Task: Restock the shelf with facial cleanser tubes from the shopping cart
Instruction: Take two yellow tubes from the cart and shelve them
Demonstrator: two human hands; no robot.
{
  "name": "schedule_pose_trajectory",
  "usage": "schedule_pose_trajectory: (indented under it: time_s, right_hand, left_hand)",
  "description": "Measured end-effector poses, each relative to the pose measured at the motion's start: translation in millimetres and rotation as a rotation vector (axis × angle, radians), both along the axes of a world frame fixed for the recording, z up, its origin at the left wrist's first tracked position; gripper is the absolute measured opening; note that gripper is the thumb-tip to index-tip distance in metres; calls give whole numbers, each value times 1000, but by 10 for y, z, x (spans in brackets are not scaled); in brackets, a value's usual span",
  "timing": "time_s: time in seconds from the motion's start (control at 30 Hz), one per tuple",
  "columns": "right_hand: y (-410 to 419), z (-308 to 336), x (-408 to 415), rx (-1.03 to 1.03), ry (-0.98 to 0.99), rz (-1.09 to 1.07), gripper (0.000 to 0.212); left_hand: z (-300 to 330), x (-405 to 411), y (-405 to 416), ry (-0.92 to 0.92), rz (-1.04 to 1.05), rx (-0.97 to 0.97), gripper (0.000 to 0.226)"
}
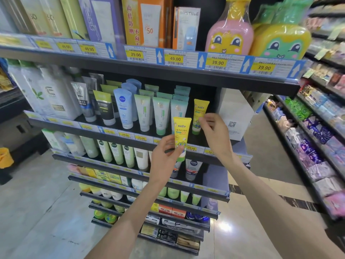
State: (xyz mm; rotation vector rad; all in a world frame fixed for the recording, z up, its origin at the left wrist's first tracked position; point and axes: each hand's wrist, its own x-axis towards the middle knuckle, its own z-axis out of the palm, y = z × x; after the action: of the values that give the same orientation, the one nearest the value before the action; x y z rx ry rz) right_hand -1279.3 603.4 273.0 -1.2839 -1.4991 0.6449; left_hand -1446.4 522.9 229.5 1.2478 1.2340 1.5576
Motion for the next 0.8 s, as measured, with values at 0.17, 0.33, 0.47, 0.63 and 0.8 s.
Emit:
schedule_pose_trajectory:
  time_s: [0.17, 0.33, 0.47, 0.63, 0.8]
  right_hand:
    - [-394, 121, -5, -44, 88, 294, 24]
    - [-406, 238, 62, -37, 191, 267, 22]
    - [-259, 399, 155, 35, 315, 158, 16]
    - [-13, 297, 186, 53, 235, 88, 15]
    - [91, -11, 153, 28, 39, 84, 18]
  left_hand:
    - [22, 144, 15, 24, -51, 21, 35]
    - [65, 205, 7, 86, -72, 84, 33]
    - [-62, 14, 95, 416, 202, 168, 23]
    - [-367, -243, 235, 840, 327, 262, 31]
    - [-398, -252, 277, 848, 345, 287, 29]
